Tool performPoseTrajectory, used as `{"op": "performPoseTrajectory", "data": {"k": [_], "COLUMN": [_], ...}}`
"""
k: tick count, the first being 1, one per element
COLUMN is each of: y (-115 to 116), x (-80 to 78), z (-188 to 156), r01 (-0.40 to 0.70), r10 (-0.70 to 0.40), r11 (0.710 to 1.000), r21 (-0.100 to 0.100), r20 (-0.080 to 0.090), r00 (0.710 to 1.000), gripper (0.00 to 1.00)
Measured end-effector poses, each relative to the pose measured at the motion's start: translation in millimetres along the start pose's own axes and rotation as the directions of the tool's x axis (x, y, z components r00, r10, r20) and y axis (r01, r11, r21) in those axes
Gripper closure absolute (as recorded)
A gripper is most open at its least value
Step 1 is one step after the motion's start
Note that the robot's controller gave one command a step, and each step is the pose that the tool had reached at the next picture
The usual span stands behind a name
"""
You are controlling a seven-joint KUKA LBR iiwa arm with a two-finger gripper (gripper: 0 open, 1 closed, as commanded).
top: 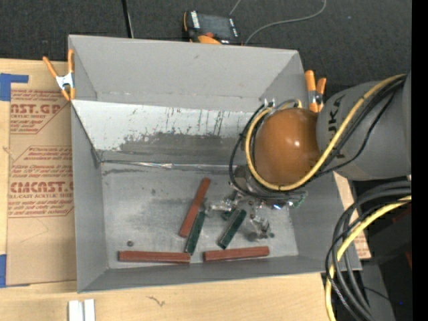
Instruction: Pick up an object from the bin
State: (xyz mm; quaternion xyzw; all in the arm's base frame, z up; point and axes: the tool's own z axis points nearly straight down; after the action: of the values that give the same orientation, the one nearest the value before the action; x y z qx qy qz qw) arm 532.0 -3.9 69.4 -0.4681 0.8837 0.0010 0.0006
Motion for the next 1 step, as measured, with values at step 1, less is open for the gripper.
{"op": "performPoseTrajectory", "data": {"k": [1], "y": [-0.2], "x": [0.3], "z": [0.0], "r01": [-0.002], "r10": [0.002], "r11": [1.000], "r21": [0.000], "r20": [0.000], "r00": [1.000], "gripper": [1.00]}}
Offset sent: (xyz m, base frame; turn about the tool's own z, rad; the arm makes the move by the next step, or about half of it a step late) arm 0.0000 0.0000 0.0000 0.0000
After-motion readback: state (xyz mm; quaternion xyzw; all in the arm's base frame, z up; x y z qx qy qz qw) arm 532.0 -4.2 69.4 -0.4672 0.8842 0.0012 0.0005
